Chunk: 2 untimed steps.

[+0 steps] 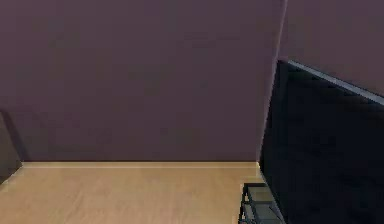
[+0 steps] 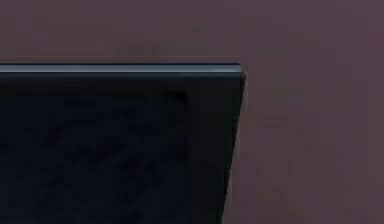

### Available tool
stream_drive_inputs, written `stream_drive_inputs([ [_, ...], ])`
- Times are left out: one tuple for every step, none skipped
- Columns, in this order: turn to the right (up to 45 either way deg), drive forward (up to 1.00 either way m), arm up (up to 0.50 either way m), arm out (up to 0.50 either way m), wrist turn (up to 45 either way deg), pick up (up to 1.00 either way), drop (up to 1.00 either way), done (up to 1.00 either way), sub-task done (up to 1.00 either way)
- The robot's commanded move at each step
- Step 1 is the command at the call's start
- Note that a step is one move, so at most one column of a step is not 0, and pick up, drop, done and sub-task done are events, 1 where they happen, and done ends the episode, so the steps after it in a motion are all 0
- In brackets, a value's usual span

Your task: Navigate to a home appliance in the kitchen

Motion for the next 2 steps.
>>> stream_drive_inputs([
  [-45.0,0.00,0.00,0.00,0.0,0.00,0.00,0.00,0.00],
  [-42.0,0.00,0.00,0.00,0.0,0.00,0.00,0.00,0.00],
])
